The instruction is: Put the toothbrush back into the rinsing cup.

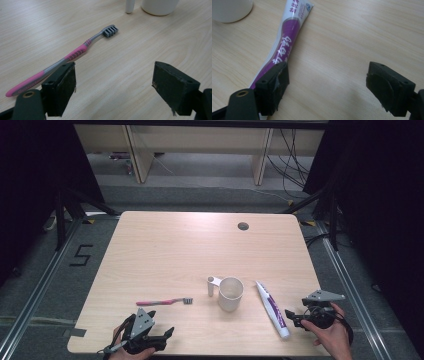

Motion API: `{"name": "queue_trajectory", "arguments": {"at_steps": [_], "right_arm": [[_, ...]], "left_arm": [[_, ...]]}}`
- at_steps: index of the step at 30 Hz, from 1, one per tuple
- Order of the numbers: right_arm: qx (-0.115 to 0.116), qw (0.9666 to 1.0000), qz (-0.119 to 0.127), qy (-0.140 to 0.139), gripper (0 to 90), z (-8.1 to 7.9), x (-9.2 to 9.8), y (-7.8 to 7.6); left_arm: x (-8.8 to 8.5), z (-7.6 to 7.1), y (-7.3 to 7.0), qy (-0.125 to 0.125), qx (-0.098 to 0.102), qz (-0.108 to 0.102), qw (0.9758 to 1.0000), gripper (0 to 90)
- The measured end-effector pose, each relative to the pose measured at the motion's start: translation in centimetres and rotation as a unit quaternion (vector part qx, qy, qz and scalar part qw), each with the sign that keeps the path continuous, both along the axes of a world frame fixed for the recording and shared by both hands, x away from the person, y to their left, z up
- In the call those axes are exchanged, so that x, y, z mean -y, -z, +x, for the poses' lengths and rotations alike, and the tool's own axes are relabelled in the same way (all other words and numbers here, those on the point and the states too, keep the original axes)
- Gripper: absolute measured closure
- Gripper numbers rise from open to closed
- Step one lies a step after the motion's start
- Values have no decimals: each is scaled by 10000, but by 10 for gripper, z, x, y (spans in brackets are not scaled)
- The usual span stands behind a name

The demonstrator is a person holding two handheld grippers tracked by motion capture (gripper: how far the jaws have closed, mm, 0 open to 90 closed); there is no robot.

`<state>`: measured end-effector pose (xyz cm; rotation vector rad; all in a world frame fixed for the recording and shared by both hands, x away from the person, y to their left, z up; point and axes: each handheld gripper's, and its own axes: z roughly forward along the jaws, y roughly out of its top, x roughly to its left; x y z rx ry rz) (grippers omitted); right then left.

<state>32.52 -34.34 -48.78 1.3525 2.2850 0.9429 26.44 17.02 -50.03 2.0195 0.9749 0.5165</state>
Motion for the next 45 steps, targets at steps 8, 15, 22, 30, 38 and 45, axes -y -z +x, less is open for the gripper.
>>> {"name": "queue_trajectory", "arguments": {"at_steps": [8, 15, 22, 30, 38, 45], "right_arm": [[23, 10000, -46, -71, 207, 0, -2, 0], [123, 9997, -50, -208, 211, 2, -2, 1], [43, 9998, 53, -162, 211, 1, -4, 2], [56, 9996, 64, -264, 209, 3, -5, 4], [-61, 9997, 51, -239, 209, 2, -6, 3], [-89, 9997, 94, -196, 219, 2, -8, 2]], "left_arm": [[1, 0, 0, 133, 51, 14, 9999, 152], [1, 10, 0, 149, 18, 164, 9998, 153], [-7, 23, -6, 175, -63, 290, 9994, 152], [-10, 43, -14, 298, -194, 789, 9962, 189], [-11, 60, -18, 407, -390, 1084, 9925, 251], [-7, 83, -24, 861, -638, 1755, 9786, 364]]}}
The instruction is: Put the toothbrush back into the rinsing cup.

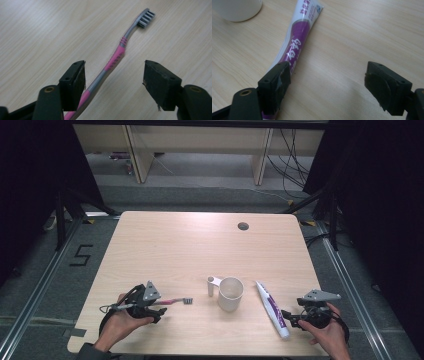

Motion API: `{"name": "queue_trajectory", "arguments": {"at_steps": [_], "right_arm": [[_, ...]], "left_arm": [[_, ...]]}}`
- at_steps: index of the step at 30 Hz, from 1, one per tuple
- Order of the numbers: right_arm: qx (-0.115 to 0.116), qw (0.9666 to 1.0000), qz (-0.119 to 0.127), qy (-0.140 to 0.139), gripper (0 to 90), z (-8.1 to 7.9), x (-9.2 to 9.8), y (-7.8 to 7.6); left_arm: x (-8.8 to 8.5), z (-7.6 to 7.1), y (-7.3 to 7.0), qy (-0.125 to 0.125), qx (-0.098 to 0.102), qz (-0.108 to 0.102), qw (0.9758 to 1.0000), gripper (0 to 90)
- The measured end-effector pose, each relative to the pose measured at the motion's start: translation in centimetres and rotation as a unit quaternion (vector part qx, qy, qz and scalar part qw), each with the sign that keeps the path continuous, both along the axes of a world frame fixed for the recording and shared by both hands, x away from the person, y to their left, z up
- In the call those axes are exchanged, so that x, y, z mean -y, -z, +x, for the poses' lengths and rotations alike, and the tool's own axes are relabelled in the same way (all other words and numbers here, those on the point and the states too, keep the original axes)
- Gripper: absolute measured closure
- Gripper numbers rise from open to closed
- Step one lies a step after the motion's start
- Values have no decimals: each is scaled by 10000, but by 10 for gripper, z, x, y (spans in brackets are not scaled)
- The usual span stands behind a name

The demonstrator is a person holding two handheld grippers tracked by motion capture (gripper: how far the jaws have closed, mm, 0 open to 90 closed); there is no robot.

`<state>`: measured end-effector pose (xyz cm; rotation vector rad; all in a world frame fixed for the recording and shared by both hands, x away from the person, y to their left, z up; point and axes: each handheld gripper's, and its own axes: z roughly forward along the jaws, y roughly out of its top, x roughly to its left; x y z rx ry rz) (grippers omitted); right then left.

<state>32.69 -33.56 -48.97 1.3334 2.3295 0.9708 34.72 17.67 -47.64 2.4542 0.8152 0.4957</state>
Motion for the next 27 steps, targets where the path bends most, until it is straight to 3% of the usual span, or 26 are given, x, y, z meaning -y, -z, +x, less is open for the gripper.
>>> {"name": "queue_trajectory", "arguments": {"at_steps": [5, 6, 7, 12, 13, 14, 15, 16, 21, 23, 27], "right_arm": [[198, 9996, -146, -112, 219, 2, 3, 1], [223, 9995, -180, -151, 218, 3, 3, 2], [131, 9998, -94, -123, 218, 2, 2, 2], [157, 9996, -151, -158, 218, 3, 2, 2], [84, 9998, -144, -93, 219, 1, 2, 2], [125, 9997, -158, -117, 219, 2, 2, 2], [124, 9997, -145, -119, 219, 2, 2, 2], [5, 9999, -106, -84, 219, 1, 1, 2], [191, 9994, -196, -212, 223, 3, 3, 3], [76, 9997, -182, -134, 223, 2, 2, 3], [77, 9997, -168, -138, 224, 2, 2, 3]], "left_arm": [[3, 6, 1, 79, -145, 166, 9997, 448], [4, 8, 1, 99, -324, 238, 9991, 474], [4, 9, 1, 105, -390, 289, 9988, 476], [5, 15, 1, 220, -579, 475, 9970, 541], [5, 19, -1, 347, -619, 639, 9954, 547], [6, 19, -1, 302, -667, 628, 9953, 557], [6, 22, -2, 427, -669, 720, 9942, 570], [6, 22, -2, 427, -669, 720, 9942, 578], [10, 26, -2, 486, -855, 925, 9908, 612], [12, 28, -2, 482, -882, 964, 9903, 625], [13, 31, -1, 484, -1021, 1014, 9884, 647]]}}
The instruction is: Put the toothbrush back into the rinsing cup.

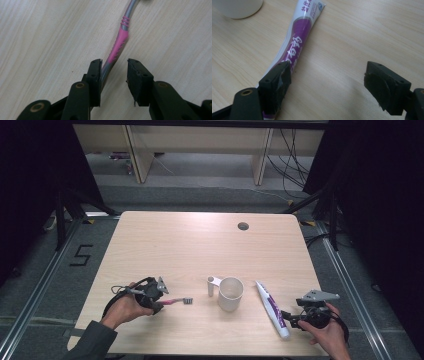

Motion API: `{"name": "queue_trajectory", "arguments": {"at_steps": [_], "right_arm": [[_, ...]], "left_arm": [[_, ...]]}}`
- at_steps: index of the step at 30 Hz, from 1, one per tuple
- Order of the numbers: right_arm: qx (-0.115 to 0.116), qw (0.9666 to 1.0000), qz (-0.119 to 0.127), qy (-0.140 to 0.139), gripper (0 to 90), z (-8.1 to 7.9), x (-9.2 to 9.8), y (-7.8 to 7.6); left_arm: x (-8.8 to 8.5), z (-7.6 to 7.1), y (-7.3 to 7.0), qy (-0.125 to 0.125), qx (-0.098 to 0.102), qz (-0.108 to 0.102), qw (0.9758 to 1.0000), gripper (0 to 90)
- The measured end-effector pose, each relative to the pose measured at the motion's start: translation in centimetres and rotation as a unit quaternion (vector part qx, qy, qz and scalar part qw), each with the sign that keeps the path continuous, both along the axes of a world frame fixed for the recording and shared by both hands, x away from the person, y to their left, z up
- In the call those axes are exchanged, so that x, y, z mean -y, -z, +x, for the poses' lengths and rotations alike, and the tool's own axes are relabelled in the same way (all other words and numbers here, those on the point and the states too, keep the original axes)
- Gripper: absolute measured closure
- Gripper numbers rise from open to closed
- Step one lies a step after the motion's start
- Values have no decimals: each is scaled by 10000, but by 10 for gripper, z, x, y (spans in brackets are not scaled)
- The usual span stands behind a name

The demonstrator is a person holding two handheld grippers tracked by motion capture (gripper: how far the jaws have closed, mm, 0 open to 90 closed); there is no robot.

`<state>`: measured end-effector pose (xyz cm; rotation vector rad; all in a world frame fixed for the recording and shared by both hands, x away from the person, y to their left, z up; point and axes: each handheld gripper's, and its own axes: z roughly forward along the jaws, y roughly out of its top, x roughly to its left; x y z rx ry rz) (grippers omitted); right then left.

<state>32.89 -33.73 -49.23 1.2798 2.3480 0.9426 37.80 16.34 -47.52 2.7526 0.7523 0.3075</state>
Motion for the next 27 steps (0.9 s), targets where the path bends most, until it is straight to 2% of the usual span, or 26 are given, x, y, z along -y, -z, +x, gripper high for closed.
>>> {"name": "queue_trajectory", "arguments": {"at_steps": [4, 5, 7, 9, 10, 11, 12, 17, 18, 19, 24, 25, 27], "right_arm": [[-43, 10000, 17, 16, 226, 0, 0, 0], [-80, 10000, 27, 45, 226, -1, -1, -1], [-73, 10000, 45, 42, 226, 0, -1, 0], [79, 9999, 38, -74, 230, 1, 0, 1], [28, 10000, 68, 9, 230, 0, -1, 1], [62, 10000, 26, -52, 230, 1, -1, 1], [-53, 10000, 61, 22, 230, -1, -1, 0], [-1, 10000, 34, -12, 231, 0, -1, 1], [-13, 10000, 36, -11, 233, 0, -1, 2], [3, 10000, 31, -16, 234, 0, -1, 2], [60, 9999, -42, -100, 234, 1, 0, 2], [-40, 10000, 29, -46, 234, 0, -1, 1], [-41, 10000, 27, -53, 234, 0, -1, 1]], "left_arm": [[3, 3, -1, 115, -113, 159, 9997, 674], [3, 5, -1, 201, -60, 197, 9996, 679], [4, 6, -1, 182, -91, 220, 9996, 687], [6, 10, -1, 193, -121, 269, 9994, 689], [7, 11, -1, 216, -135, 296, 9992, 695], [7, 11, -1, 216, -135, 296, 9992, 703], [9, 11, -1, 86, -280, 308, 9991, 707], [12, 15, -2, 79, -309, 334, 9989, 720], [14, 17, -3, 143, -356, 452, 9982, 721], [16, 18, -3, 162, -319, 459, 9983, 721], [20, 21, -3, 216, -394, 595, 9972, 732], [21, 22, -4, 238, -416, 641, 9968, 743], [22, 23, -4, 247, -442, 655, 9966, 744]]}}
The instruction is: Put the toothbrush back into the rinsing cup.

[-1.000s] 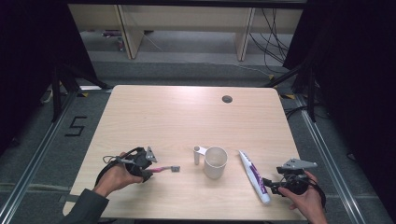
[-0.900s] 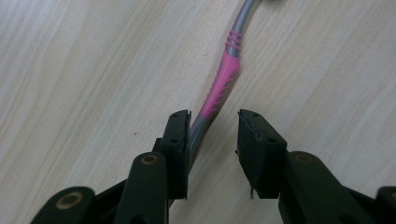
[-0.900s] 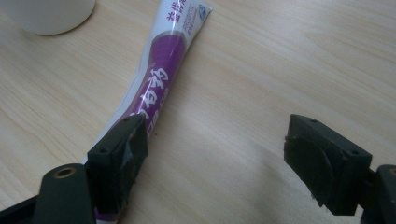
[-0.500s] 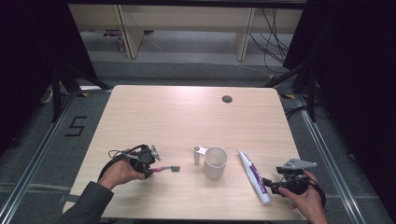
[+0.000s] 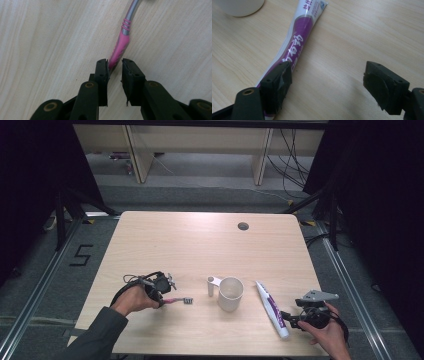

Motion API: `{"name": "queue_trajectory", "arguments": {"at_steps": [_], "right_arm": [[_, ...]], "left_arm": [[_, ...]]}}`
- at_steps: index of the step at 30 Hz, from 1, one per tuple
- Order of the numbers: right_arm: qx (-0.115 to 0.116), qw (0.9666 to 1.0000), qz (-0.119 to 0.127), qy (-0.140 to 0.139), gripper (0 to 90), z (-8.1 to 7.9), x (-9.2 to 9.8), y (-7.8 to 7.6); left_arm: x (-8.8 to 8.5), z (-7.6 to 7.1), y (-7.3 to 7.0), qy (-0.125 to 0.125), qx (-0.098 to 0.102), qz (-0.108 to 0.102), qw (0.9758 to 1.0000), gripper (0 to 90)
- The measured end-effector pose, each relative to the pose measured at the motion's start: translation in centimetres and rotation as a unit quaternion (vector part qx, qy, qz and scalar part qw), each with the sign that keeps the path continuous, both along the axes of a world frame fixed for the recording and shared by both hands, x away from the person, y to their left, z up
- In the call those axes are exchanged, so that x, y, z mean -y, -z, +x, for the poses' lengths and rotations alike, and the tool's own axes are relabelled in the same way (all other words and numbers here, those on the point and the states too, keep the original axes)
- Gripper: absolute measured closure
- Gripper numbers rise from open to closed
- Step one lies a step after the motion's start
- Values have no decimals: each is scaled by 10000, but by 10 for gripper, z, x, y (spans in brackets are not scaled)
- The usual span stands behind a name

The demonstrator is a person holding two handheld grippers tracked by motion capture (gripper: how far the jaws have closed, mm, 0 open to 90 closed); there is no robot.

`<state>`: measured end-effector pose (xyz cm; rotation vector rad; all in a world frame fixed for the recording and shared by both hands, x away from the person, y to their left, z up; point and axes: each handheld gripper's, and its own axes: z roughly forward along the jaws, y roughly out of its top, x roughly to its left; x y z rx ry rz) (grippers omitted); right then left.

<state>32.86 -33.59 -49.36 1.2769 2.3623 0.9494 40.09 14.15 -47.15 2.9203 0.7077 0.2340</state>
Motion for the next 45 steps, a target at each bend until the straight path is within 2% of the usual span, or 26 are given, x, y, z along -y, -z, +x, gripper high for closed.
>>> {"name": "queue_trajectory", "arguments": {"at_steps": [5, 6, 8, 16, 21, 34, 39, 40, 43, 45], "right_arm": [[-11, 10000, 5, -46, 234, 0, 0, 0], [-61, 10000, 55, 29, 234, 0, -1, 0], [-28, 10000, -12, -47, 234, 0, 0, 1], [-29, 10000, -8, -51, 234, 0, 0, 1], [-29, 10000, -8, -70, 234, 2, 1, 1], [-26, 10000, -14, -72, 236, 1, 0, 2], [-69, 10000, -5, -66, 235, 1, 1, 1], [-114, 9999, 54, 8, 235, 0, -1, 2], [-45, 10000, 10, -65, 234, 1, 1, 1], [-51, 10000, -3, -69, 234, 1, 1, 1]], "left_arm": [[4, 3, -1, 81, -6, 120, 9999, 742], [5, 4, -2, 110, -14, 157, 9998, 736], [6, 5, -1, 134, -25, 200, 9997, 734], [8, 8, 5, 139, -251, 419, 9987, 760], [8, 10, 8, 130, -368, 435, 9983, 816], [10, 15, 8, -75, -517, 540, 9972, 832], [10, 15, 8, -95, -488, 514, 9974, 834], [9, 15, 8, -117, -488, 482, 9976, 834], [7, 15, 4, -132, -455, 380, 9982, 835], [6, 16, 1, -132, -381, 383, 9985, 835]]}}
